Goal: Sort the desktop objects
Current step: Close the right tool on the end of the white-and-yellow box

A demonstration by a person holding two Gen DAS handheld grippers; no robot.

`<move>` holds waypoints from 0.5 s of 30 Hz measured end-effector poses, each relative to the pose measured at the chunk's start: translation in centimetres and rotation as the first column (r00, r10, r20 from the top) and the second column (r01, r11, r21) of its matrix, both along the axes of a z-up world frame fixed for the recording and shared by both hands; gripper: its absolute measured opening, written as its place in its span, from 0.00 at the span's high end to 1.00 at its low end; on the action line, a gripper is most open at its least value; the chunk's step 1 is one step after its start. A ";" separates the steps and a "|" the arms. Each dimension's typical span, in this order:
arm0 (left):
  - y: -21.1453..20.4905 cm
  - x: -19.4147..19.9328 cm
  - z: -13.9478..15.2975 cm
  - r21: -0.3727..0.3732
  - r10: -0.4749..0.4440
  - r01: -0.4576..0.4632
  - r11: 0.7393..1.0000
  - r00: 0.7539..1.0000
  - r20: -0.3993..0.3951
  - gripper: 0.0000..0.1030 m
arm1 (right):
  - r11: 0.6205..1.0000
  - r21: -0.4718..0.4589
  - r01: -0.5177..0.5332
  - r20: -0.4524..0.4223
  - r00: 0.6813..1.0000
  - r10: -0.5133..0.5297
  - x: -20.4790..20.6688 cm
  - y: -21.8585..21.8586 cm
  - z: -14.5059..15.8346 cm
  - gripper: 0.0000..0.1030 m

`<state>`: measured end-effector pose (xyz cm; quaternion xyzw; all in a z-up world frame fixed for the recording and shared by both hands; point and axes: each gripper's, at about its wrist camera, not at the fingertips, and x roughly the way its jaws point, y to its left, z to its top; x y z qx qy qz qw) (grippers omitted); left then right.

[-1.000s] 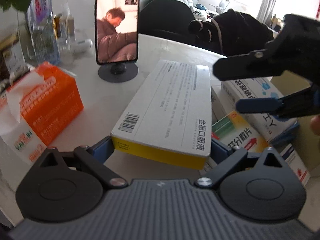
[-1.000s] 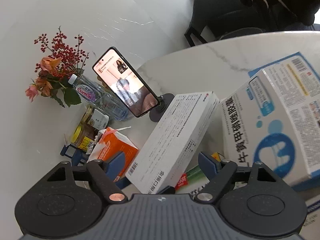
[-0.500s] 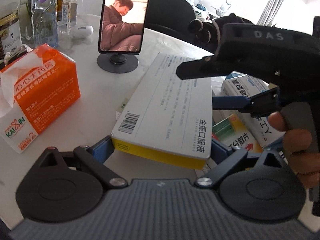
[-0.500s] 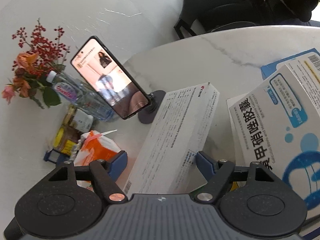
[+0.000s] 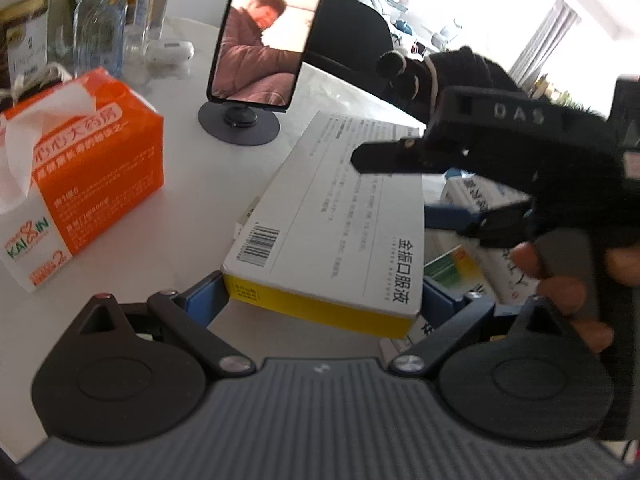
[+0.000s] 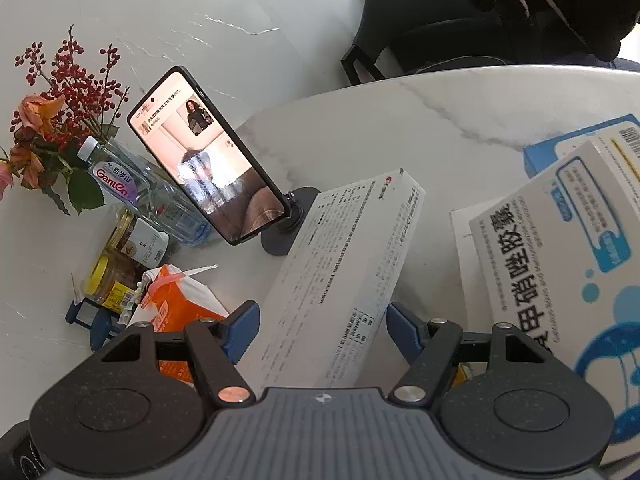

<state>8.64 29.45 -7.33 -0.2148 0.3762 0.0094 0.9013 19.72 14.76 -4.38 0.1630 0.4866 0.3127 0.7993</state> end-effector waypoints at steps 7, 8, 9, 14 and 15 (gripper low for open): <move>-0.3 -0.5 0.2 0.022 -0.011 0.011 1.000 1.000 0.020 0.04 | 0.996 0.080 0.025 -0.109 0.994 -0.016 0.3 -0.3 -2.0 0.53; -0.3 -0.7 0.3 0.017 -0.009 0.008 1.000 1.000 0.025 0.04 | 0.996 0.089 0.032 -0.117 0.993 -0.022 0.3 -0.5 -2.0 0.54; -0.2 -0.8 0.3 0.008 -0.005 0.005 1.000 0.999 0.031 0.04 | 0.994 0.098 0.038 -0.122 0.992 -0.026 0.3 -0.7 -2.0 0.55; 0.4 -1.6 0.7 -0.064 0.013 -0.009 0.998 0.998 0.064 0.04 | 0.987 0.146 0.059 -0.142 0.989 -0.038 0.0 -1.7 -1.6 0.62; 0.4 -1.8 0.8 -0.073 0.015 -0.010 0.997 0.997 0.071 0.04 | 0.986 0.155 0.062 -0.144 0.989 -0.039 0.0 -1.9 -1.4 0.63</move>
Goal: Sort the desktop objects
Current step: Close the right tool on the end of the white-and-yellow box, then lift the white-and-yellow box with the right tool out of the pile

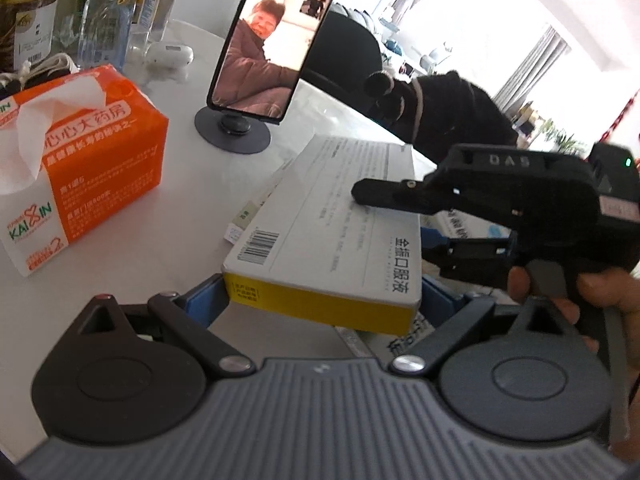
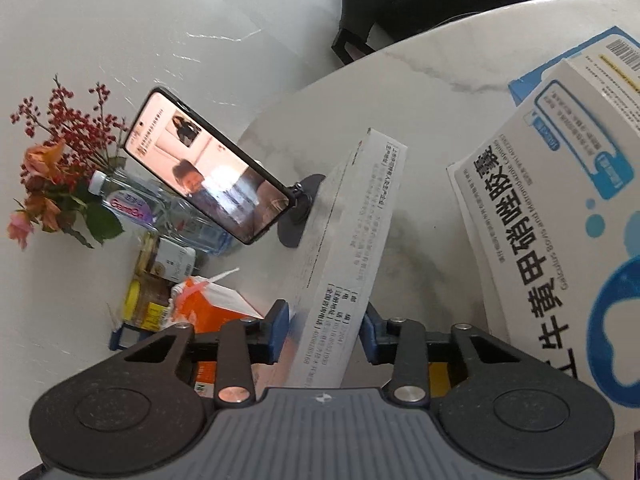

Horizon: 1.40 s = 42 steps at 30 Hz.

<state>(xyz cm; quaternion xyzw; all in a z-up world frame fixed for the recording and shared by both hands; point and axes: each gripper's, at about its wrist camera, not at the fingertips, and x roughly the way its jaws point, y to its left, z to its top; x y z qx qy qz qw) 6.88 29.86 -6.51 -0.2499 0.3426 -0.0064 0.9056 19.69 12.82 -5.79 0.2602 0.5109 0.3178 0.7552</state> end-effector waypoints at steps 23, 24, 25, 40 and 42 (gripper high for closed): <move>-4.5 -0.6 4.2 0.170 -0.268 0.258 0.951 0.963 0.041 0.08 | 1.000 0.018 -0.022 0.041 0.999 0.022 -1.9 -2.7 4.5 0.73; -4.5 -0.6 4.2 0.168 -0.271 0.261 0.950 0.962 0.037 0.07 | 1.000 0.019 -0.022 0.040 0.999 0.021 -2.0 -2.8 4.6 0.73; -4.4 -0.5 4.2 0.159 -0.273 0.265 0.951 0.962 0.030 0.03 | 1.000 0.016 -0.022 0.045 0.999 0.021 -2.0 -2.8 4.7 0.73; -4.2 0.3 4.0 -0.005 -0.370 0.370 0.929 0.929 0.001 0.00 | 0.996 -0.052 -0.067 0.137 0.988 0.073 -3.5 -4.0 7.2 0.73; -4.4 0.3 4.2 -0.004 -0.380 0.380 0.925 0.925 0.003 0.00 | 0.995 -0.060 -0.074 0.148 0.986 0.082 -3.8 -4.2 7.5 0.73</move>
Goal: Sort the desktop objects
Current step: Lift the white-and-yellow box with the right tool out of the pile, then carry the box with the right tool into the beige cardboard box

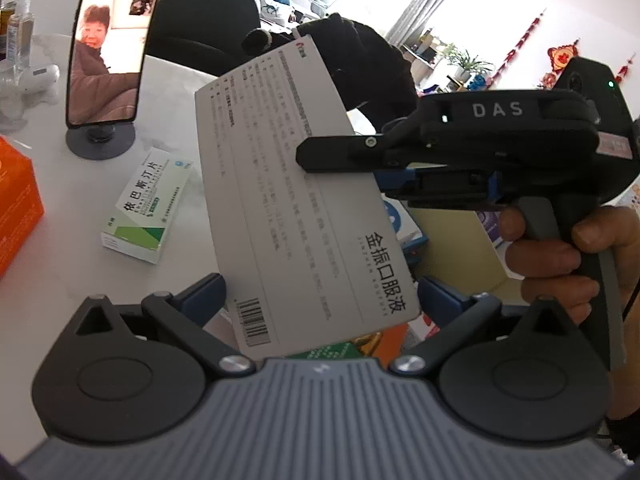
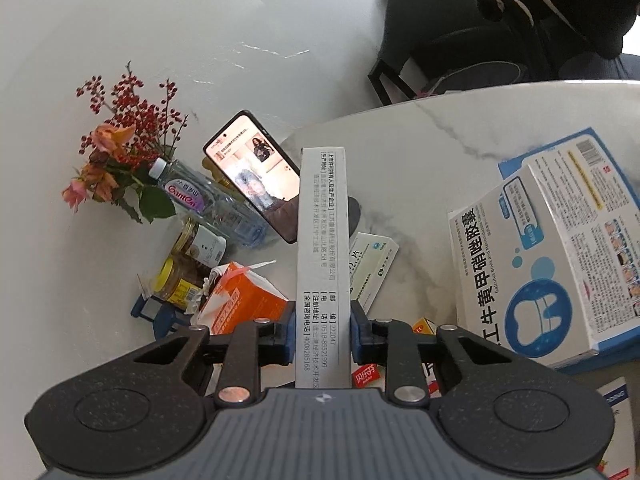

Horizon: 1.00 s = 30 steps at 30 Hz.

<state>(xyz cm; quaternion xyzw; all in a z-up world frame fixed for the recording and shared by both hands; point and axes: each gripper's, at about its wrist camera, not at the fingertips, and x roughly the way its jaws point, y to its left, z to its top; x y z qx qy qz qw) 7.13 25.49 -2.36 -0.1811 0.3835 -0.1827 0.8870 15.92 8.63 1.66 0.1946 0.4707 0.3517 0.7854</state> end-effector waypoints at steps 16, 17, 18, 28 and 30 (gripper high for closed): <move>0.2 -0.4 0.8 -0.052 -0.095 0.096 0.994 0.995 0.014 0.00 | 1.000 0.003 0.015 0.059 0.998 -0.015 -0.2 -3.4 3.2 0.73; 0.3 -0.2 0.6 -0.085 -0.116 0.116 0.990 0.993 0.010 0.00 | 1.000 0.003 0.011 0.062 0.998 -0.012 -0.2 -3.6 3.4 0.73; 0.5 -0.1 0.5 -0.122 -0.134 0.135 0.983 0.991 0.015 0.00 | 1.000 0.004 0.007 0.066 0.998 -0.008 -0.3 -3.8 3.6 0.73; -0.6 1.4 -0.5 -0.345 -0.207 0.211 0.914 0.977 0.049 0.00 | 1.000 0.009 -0.009 0.074 0.997 0.008 -0.9 -6.1 4.6 0.73; -1.4 1.8 -0.3 -0.363 -0.227 0.236 0.901 0.971 0.068 0.00 | 1.000 0.010 -0.008 0.069 0.998 0.008 -1.0 -6.6 4.8 0.73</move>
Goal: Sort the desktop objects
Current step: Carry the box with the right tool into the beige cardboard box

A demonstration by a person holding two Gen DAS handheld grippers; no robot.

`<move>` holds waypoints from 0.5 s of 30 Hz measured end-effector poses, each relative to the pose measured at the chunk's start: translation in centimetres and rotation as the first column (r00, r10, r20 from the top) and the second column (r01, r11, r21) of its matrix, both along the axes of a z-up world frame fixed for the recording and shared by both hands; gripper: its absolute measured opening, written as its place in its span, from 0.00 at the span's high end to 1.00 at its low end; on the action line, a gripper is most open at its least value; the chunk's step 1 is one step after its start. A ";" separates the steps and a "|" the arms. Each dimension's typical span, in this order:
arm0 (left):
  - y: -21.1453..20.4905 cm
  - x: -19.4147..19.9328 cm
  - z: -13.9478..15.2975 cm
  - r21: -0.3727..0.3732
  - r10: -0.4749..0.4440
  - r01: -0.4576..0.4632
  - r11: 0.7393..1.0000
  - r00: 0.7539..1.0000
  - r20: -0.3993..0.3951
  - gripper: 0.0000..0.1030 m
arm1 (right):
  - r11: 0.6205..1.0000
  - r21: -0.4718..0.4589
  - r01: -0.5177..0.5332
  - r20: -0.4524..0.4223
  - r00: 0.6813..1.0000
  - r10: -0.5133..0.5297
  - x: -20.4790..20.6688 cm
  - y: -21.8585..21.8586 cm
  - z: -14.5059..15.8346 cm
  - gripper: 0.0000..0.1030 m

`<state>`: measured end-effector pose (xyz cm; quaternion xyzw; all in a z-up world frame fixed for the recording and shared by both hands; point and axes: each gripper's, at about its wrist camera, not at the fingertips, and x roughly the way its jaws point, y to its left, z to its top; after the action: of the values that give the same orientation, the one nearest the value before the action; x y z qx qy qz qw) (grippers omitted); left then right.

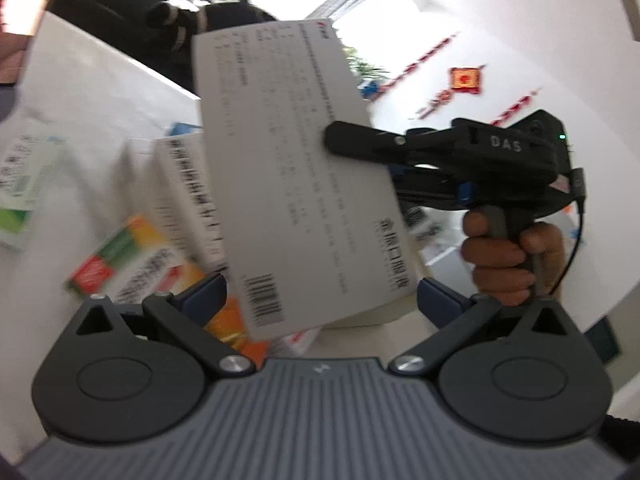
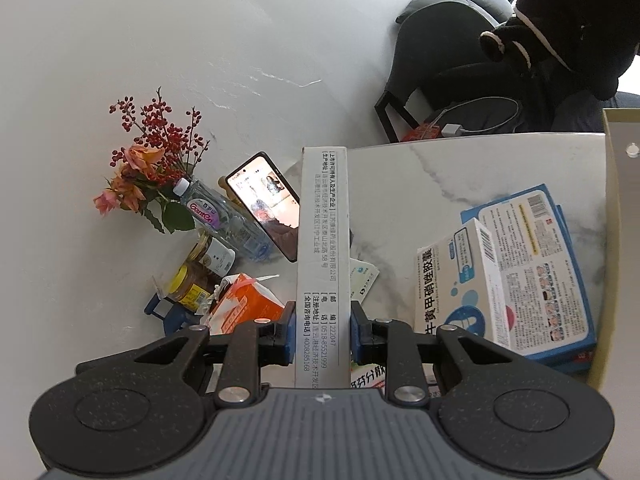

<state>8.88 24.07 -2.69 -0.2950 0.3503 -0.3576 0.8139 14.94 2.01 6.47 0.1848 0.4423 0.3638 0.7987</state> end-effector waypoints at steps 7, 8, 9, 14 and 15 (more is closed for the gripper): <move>-3.8 2.0 1.5 -0.017 -0.088 0.089 0.996 0.995 0.041 0.00 | 0.999 0.005 0.039 0.032 0.999 -0.039 -0.3 -2.8 1.8 0.73; -4.5 2.3 1.7 -0.012 -0.100 0.101 0.995 0.994 0.039 0.00 | 0.999 0.002 0.048 0.040 0.998 -0.048 -0.3 -3.2 2.1 0.73; -5.2 2.7 1.9 -0.008 -0.105 0.106 0.994 0.994 0.039 0.00 | 0.998 0.001 0.057 0.047 0.997 -0.057 -0.3 -3.8 2.3 0.73; -8.2 4.8 2.2 -0.016 -0.121 0.122 0.992 0.992 0.043 0.00 | 0.994 -0.011 0.110 0.071 0.992 -0.109 0.0 -6.7 3.1 0.73; -8.8 5.2 2.3 -0.017 -0.121 0.122 0.992 0.991 0.048 0.00 | 0.992 -0.009 0.124 0.070 0.990 -0.123 0.2 -7.4 3.2 0.73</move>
<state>14.04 15.30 -0.35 -0.2729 0.3448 -0.4170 0.7955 15.10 -5.36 9.63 0.1939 0.4045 0.3167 0.8357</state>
